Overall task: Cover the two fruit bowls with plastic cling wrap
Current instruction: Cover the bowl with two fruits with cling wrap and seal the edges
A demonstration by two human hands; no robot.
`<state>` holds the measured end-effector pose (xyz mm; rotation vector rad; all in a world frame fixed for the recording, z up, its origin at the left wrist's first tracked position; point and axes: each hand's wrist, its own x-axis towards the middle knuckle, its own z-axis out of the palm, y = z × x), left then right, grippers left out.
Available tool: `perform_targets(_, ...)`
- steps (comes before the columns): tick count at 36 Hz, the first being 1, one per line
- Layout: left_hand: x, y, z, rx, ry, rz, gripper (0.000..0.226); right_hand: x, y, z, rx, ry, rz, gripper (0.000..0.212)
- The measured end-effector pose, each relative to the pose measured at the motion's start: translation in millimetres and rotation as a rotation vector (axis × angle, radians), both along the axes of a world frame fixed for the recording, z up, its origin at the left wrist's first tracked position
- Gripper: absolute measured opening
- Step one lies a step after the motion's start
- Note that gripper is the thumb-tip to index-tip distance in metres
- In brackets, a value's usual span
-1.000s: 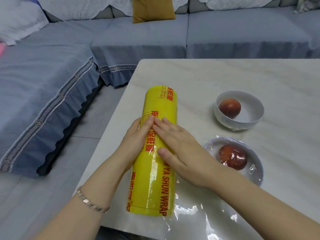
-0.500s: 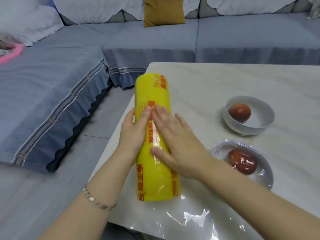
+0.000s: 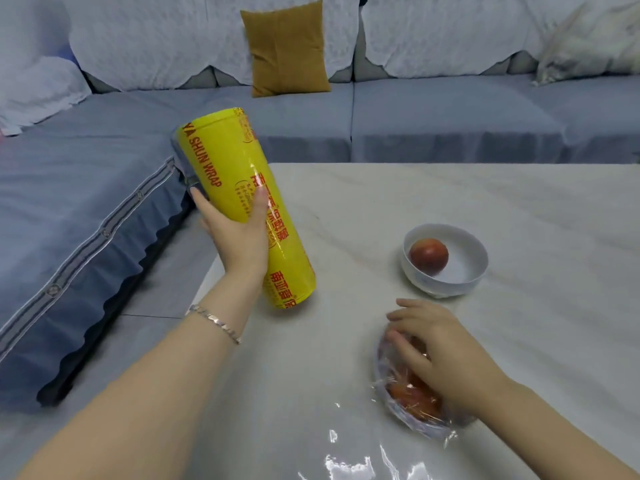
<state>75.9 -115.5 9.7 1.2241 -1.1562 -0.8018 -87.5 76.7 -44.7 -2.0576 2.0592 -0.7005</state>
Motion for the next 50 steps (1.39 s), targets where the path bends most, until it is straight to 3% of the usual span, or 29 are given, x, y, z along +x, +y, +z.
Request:
perform_targets(4, -26, 0, -7, -0.104, -0.086, -0.020, 0.096, -22, 7, 4, 0.081, -0.074, -0.170, 0.016)
perform_targets(11, -36, 3, -32, -0.080, -0.151, -0.090, 0.097, -48, 22, -14, 0.163, -0.232, -0.313, 0.015)
perform_targets(14, -30, 5, -36, -0.074, -0.182, -0.103, 0.099, -51, 22, -14, 0.148, -0.329, -0.354, 0.025)
perform_targets(16, -26, 6, -35, -0.060, -0.197, -0.123, 0.100, -49, 19, -12, 0.174, -0.381, -0.380, 0.017)
perform_targets(18, -24, 10, -32, -0.019, -0.215, -0.149, 0.103, -47, 15, -11, 0.220, -0.427, -0.413, 0.008)
perform_targets(22, -22, 40, -36, 0.215, -0.272, -0.095, 0.107, -49, 11, -14, 0.331, -0.410, -0.419, 0.020)
perform_targets(24, -19, 65, -46, 0.292, -0.319, -0.113, 0.093, -52, 11, -16, 0.344, -0.392, -0.414, 0.023)
perform_targets(30, -25, 129, -59, 0.679, -0.242, -0.681, 0.042, -54, 16, -18, 0.325, -0.427, -0.463, 0.036)
perform_targets(36, -34, 128, -59, 0.662, -0.455, -0.793, 0.038, -44, 54, -21, 0.263, -0.566, -0.605, 0.020)
perform_targets(42, -41, 118, -57, 0.568, -0.468, -0.881, 0.015, -28, 85, -25, 0.337, -0.760, -0.654, 0.019)
perform_targets(46, -38, 111, -51, 0.514, -0.460, -0.888, 0.020, -31, 84, -19, 0.415, -0.689, -0.576, 0.029)
perform_targets(50, -37, 112, -39, 0.467, -0.247, -0.876, 0.022, -41, 60, -1, 0.212, -0.407, -0.361, 0.035)
